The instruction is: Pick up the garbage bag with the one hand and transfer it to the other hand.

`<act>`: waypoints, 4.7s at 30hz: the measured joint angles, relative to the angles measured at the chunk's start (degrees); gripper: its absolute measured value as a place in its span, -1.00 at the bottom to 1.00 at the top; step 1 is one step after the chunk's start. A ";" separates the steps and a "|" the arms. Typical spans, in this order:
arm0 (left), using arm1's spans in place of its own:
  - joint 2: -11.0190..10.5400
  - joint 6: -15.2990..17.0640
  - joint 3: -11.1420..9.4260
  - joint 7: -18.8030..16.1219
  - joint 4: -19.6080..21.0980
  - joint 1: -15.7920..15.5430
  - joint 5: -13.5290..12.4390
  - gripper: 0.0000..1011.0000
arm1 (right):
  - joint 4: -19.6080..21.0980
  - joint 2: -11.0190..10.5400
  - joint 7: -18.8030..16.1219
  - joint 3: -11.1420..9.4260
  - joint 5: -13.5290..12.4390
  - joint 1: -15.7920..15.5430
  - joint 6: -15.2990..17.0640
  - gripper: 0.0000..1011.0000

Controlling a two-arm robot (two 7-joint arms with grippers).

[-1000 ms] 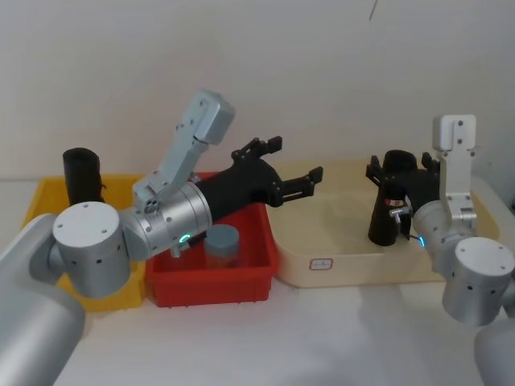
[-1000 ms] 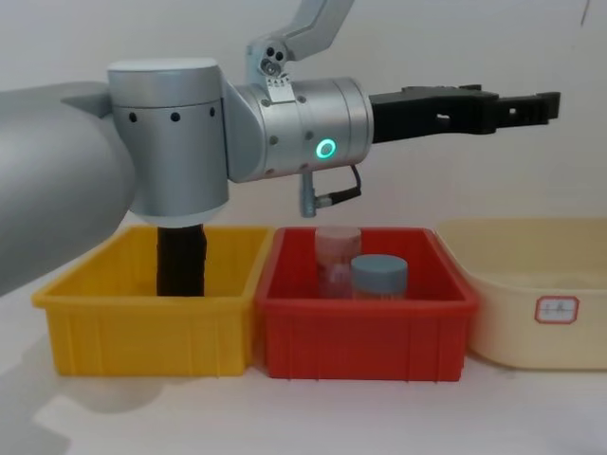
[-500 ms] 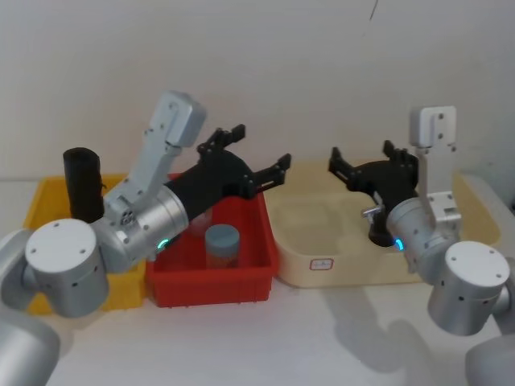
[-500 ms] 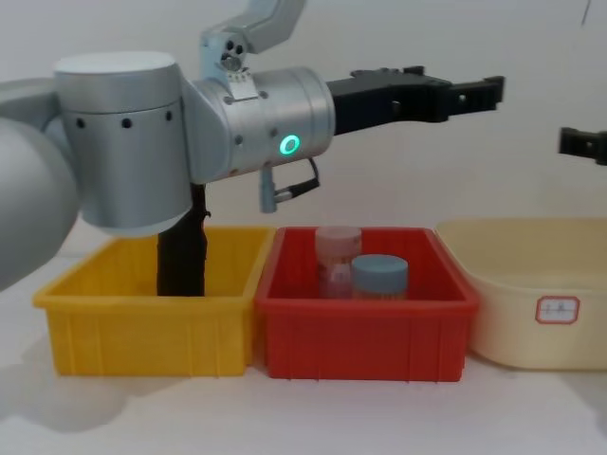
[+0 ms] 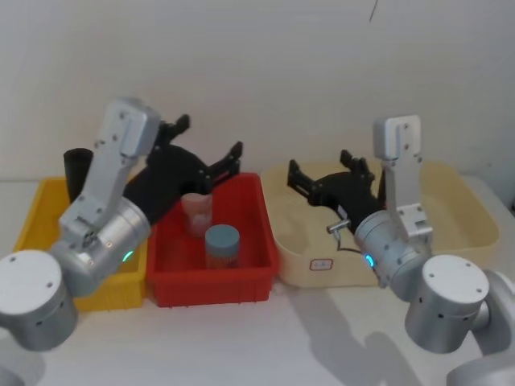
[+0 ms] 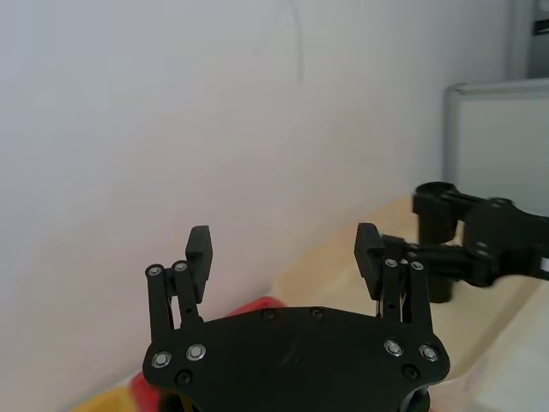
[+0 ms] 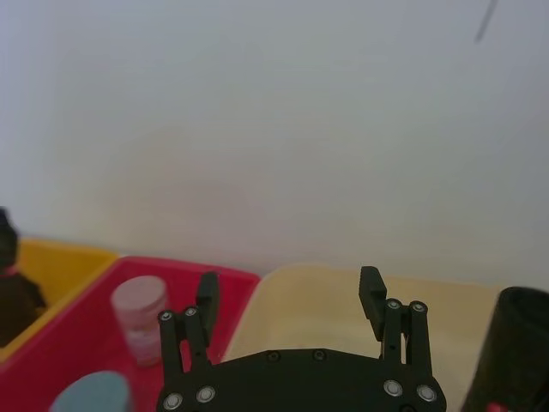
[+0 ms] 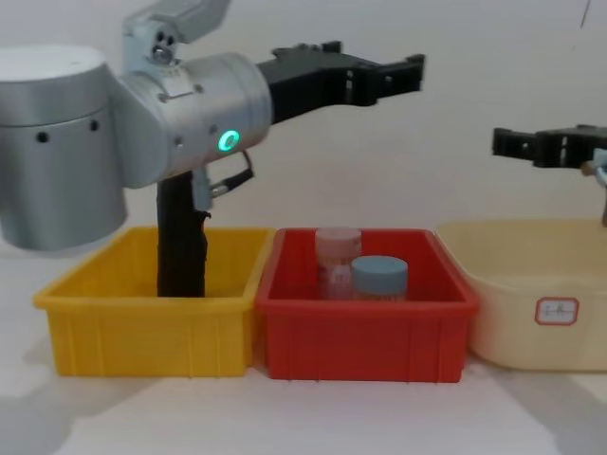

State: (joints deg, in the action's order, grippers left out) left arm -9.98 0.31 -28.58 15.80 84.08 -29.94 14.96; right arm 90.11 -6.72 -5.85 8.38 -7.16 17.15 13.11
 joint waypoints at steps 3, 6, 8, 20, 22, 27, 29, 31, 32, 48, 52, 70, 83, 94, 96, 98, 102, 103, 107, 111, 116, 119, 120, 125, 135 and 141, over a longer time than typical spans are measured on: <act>-0.64 -0.01 0.84 -2.31 2.12 1.65 -1.10 0.98 | 0.45 0.18 -0.56 0.70 0.14 -0.59 0.49 0.98; -1.10 0.00 1.58 -3.93 3.86 3.00 -1.89 0.98 | 0.76 0.28 -1.10 1.38 0.42 -1.14 1.03 0.98; -1.49 0.06 2.29 -5.64 5.45 4.35 -2.67 0.98 | 0.98 0.30 -1.51 2.02 0.69 -1.58 1.42 0.98; -2.38 0.79 4.77 -10.93 10.11 9.03 -4.99 0.98 | 2.43 -0.10 -3.83 5.47 2.44 -4.35 2.99 0.98; -2.46 0.88 5.02 -11.43 10.55 9.49 -5.20 0.98 | 2.84 -0.22 -4.24 6.27 2.87 -4.94 3.22 0.98; -2.57 1.04 5.49 -12.34 11.35 10.34 -5.60 0.98 | 3.54 -0.36 -4.85 7.62 3.71 -5.82 3.33 0.98; -2.60 1.07 5.59 -12.54 11.52 10.54 -5.69 0.98 | 3.83 -0.40 -5.10 8.33 4.25 -6.22 3.27 0.98; -2.64 1.11 5.73 -12.81 11.75 10.78 -5.80 0.98 | 4.01 -0.40 -5.29 8.93 4.70 -6.51 3.18 0.98; -2.65 1.13 5.77 -12.88 11.80 10.85 -5.83 0.98 | 4.01 -0.40 -5.29 8.93 4.70 -6.51 3.18 0.98; -2.74 1.28 6.20 -13.73 12.55 11.65 -6.21 0.98 | 3.05 0.83 -6.17 10.86 6.25 -5.81 2.90 0.98; -2.76 1.31 6.25 -13.81 12.63 11.72 -6.24 0.98 | 2.01 1.24 -6.19 10.97 6.39 -5.19 3.03 0.98; -2.79 1.33 6.34 -13.99 12.77 11.87 -6.32 0.98 | -4.88 3.34 -5.91 10.80 6.97 -1.32 3.54 0.98; -2.79 1.32 6.34 -14.04 12.81 11.93 -6.32 0.98 | -8.26 4.45 -5.45 10.13 6.99 0.89 3.69 0.98; -2.79 1.32 6.34 -14.04 12.81 11.94 -6.32 0.98 | -9.88 4.91 -5.19 9.91 6.97 2.08 4.37 0.98; -2.79 1.32 6.34 -14.04 12.81 11.94 -6.32 0.98 | -10.18 4.96 -5.19 9.91 7.11 2.32 4.60 0.98; -2.79 1.32 6.34 -14.04 12.81 11.93 -6.32 0.98 | -10.34 4.98 -5.19 9.93 7.20 2.46 4.76 0.98; -2.79 1.32 6.34 -14.04 12.81 11.94 -6.32 0.98 | -10.80 5.06 -5.19 9.98 7.53 2.82 5.21 0.98; -2.79 1.32 6.34 -14.03 12.81 11.93 -6.32 0.98 | -11.00 5.10 -5.20 10.01 7.67 2.98 5.40 0.98; -2.79 1.32 6.34 -14.03 12.80 11.93 -6.32 0.98 | -11.38 5.17 -5.23 10.05 7.98 3.29 5.76 0.98; -2.79 1.32 6.34 -14.03 12.80 11.93 -6.32 0.98 | -11.69 5.23 -5.31 10.06 8.29 3.50 5.96 0.92; -2.79 1.32 6.34 -14.03 12.80 11.93 -6.32 0.98 | -12.04 5.33 -5.35 10.08 8.75 3.74 6.13 0.71; -2.79 1.32 6.34 -14.03 12.80 11.93 -6.32 0.98 | -12.18 5.41 -5.34 10.06 8.94 3.82 6.18 0.53; -2.79 1.32 6.34 -14.03 12.80 11.93 -6.32 0.98 | -12.26 5.46 -5.33 10.03 9.03 3.87 6.22 0.42; -2.79 1.32 6.34 -14.03 12.80 11.93 -6.32 0.98 | -12.36 5.65 -5.26 9.82 9.32 3.99 6.38 0.32; -2.79 1.32 6.34 -14.03 12.80 11.93 -6.32 0.98 | -10.73 6.07 -5.41 8.75 8.83 4.01 7.03 0.32; -2.79 1.32 6.34 -14.03 12.80 11.93 -6.32 0.98 | -7.89 6.43 -5.76 7.19 6.99 4.00 7.61 0.32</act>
State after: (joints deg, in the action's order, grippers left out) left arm -12.77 1.63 -22.24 1.77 96.88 -18.00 8.64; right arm 82.22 -0.29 -11.61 15.57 -0.17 21.15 20.72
